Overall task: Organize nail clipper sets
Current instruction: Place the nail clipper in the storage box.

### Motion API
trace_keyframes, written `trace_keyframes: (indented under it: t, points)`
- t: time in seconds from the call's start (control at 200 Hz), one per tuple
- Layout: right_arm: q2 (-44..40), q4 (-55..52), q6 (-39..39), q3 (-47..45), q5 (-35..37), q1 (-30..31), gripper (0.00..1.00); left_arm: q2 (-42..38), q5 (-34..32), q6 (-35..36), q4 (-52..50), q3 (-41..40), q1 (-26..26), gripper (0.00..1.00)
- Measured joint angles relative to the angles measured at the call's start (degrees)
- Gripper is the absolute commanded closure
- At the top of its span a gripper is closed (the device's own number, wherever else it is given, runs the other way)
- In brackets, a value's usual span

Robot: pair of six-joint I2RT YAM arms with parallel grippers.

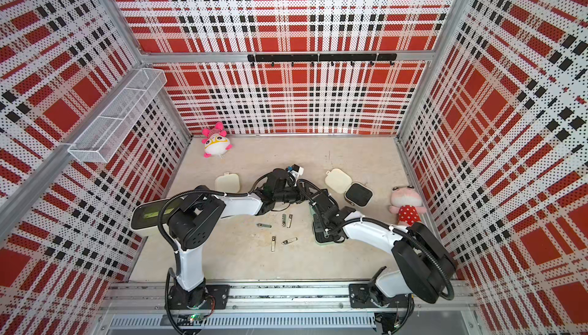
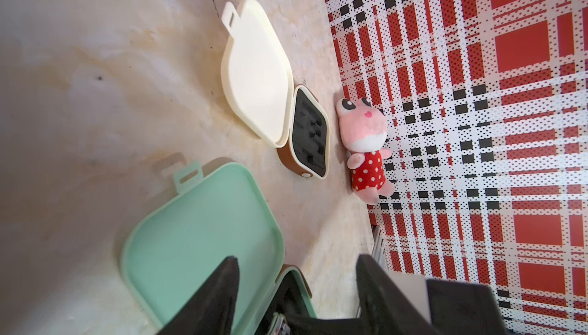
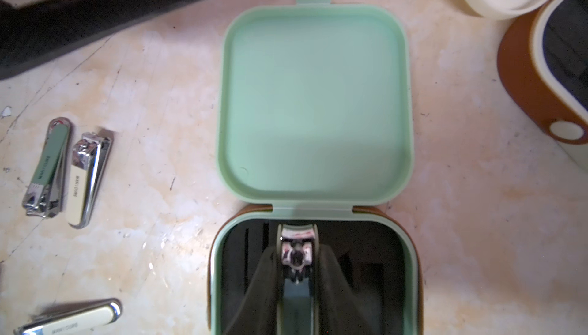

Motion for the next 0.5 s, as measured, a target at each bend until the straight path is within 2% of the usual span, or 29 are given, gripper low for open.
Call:
trace_keyframes:
  t: [0.501]
  points:
    - [0.1, 3.4, -0.8, -3.4, -0.9, 0.0, 0.84, 3.2, 0.5, -0.2, 0.0, 0.5, -1.4, 0.38]
